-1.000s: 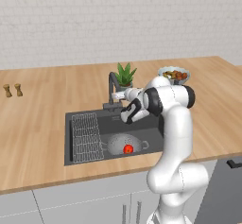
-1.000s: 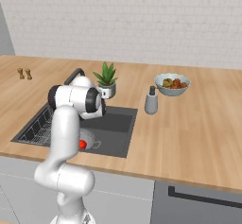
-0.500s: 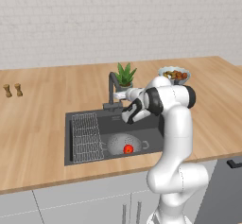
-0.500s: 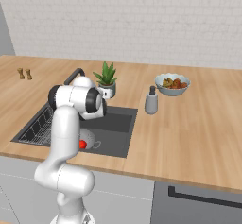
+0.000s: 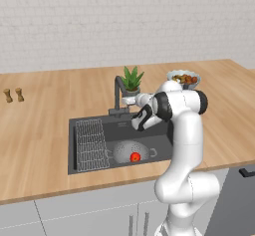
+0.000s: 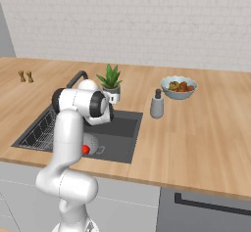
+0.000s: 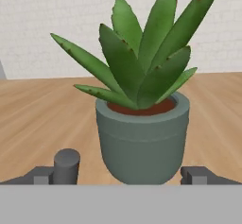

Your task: Put the colander in the sink, put the apple in the colander, and turn on the sink faucet and pour water over the colander.

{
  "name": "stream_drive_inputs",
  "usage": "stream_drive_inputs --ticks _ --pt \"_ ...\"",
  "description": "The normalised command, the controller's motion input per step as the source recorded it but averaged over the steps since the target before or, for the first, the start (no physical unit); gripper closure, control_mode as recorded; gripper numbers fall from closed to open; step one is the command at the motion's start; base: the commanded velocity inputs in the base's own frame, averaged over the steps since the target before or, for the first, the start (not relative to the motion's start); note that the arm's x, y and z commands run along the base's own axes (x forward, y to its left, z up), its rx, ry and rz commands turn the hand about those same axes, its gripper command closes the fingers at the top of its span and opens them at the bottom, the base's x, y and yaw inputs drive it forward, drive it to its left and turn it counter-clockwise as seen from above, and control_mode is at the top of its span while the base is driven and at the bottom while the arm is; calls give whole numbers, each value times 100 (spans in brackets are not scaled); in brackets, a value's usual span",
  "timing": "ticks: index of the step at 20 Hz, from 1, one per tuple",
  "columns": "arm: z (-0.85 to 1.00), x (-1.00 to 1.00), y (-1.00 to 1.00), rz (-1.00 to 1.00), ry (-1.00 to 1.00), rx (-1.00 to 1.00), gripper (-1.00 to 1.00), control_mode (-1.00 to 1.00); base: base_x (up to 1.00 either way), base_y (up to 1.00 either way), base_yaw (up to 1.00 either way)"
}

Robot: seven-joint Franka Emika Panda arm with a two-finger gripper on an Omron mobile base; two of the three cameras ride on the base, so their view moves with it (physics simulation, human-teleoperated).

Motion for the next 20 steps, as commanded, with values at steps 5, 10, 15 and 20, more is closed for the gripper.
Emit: stream_drive_inputs --ticks 5,10,15,20 --pt "-5 0 -89 0 0 3 -100 -100 0 0 0" --pt "-1 0 -87 0 0 3 -100 -100 0 0 0" --pt "0 0 -67 0 0 1 -100 -100 0 0 0" --pt "0 0 -20 0 0 0 -100 -100 0 0 0"
